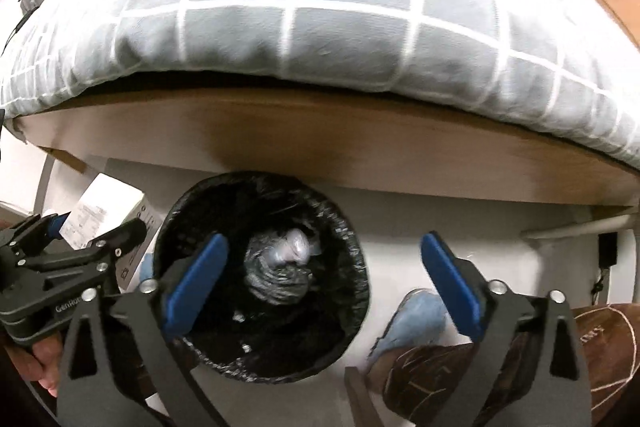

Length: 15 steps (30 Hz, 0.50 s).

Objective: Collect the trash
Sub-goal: 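Open the right tool over the bin while the left tool releases the card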

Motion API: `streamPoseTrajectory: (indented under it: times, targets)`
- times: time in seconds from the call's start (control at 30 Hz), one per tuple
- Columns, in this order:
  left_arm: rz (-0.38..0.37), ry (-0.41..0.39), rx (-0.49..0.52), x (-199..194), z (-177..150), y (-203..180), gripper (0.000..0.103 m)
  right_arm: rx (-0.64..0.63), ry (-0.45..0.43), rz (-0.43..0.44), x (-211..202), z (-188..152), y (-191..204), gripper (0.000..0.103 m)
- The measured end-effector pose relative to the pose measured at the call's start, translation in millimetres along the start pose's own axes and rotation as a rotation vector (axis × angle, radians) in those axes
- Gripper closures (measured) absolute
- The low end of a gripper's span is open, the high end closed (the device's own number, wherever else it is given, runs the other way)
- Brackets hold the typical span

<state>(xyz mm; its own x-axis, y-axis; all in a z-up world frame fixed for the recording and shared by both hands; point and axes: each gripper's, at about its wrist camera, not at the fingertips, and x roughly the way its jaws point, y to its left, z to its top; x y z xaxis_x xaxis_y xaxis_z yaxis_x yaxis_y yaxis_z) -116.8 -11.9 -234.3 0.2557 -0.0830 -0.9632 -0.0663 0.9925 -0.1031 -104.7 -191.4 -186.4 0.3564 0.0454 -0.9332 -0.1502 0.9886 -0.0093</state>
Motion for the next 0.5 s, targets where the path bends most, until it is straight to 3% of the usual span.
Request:
streamPoseTrajectory:
  times: [0.5]
  targets:
    - [-0.043, 0.013, 0.092, 11.0, -1.4, -53.3, 0.031, 0.079, 0.014, -0.084, 1.7, -16.3, -54.9, 0.008]
